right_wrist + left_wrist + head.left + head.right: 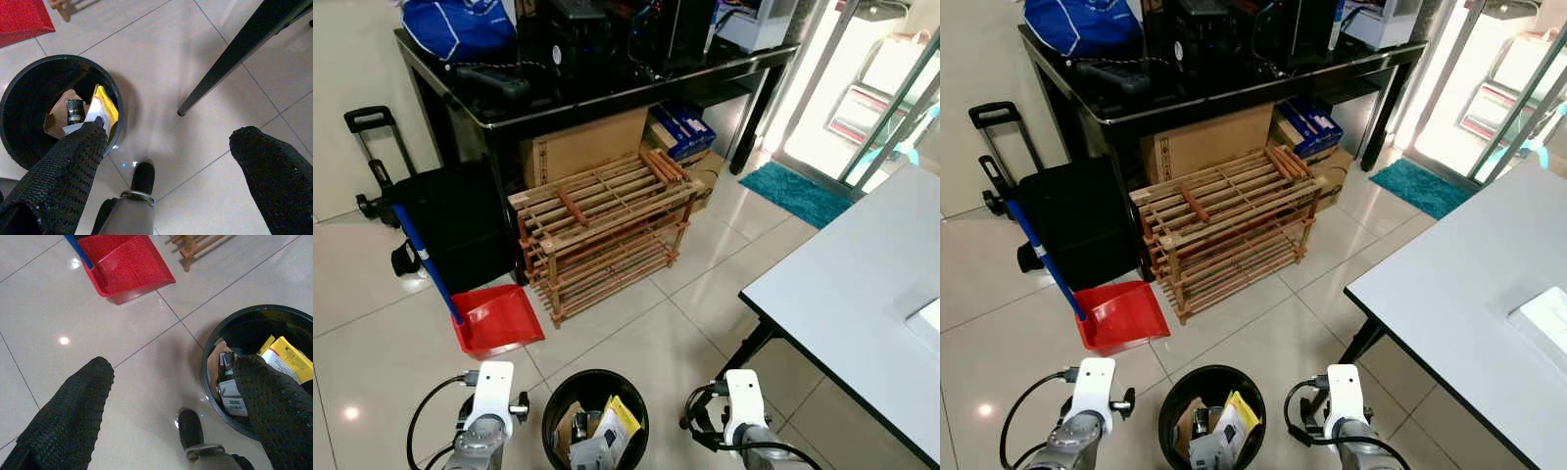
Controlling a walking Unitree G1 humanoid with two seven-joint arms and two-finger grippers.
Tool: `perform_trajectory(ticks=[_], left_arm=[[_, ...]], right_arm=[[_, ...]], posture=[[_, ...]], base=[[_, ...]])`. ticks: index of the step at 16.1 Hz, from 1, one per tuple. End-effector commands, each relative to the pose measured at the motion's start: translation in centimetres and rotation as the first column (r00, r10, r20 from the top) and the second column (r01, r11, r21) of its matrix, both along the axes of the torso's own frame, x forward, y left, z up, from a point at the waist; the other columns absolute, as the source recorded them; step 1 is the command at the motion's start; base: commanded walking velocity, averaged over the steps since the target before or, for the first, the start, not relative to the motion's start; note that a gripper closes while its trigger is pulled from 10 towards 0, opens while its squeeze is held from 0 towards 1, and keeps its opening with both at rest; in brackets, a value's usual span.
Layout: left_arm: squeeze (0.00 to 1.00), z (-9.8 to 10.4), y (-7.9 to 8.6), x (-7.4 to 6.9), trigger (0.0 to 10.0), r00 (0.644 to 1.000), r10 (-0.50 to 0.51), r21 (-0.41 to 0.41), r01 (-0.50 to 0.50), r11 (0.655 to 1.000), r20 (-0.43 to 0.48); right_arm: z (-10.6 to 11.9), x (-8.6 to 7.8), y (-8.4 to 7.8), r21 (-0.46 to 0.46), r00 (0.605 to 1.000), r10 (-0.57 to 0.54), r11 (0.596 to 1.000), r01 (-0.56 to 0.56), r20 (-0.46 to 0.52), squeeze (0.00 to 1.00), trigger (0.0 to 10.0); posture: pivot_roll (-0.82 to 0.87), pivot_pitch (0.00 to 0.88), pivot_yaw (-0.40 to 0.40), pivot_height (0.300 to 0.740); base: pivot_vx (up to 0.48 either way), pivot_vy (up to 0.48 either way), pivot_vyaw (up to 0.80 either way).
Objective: Picking trash to rubbish bin
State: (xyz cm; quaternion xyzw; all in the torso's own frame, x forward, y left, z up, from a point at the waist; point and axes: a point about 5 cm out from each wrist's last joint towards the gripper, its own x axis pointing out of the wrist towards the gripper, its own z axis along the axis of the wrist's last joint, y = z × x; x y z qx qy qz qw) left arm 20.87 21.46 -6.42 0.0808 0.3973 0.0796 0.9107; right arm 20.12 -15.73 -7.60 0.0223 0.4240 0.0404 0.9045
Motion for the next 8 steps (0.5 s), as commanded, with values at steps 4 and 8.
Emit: perform_trajectory(ticks=[4,8], left_arm=[[0.0,0.03,-0.07,0.07,10.0,1.0,-0.005,-0.01,0.005,1.0,0.004],[0.0,0.05,-0.14,0.15,10.0,1.0,0.001,-0.013,-0.001,1.0,0.004]], right_arm=[[0.1,0.17,-0.28,-0.008,1.0,0.004,1.0,-0.004,0.004,0.0,10.0],[0.11,0.17,-0.38,-0.009,1.0,0.001,1.0,-0.001,0.004,0.0,10.0]], posture=[[0.04,0.0,-0.091,0.74],[0.04,0.006,-0.095,0.74]], base=[[0.0,0.0,0.0],[0.0,0.0,0.0]])
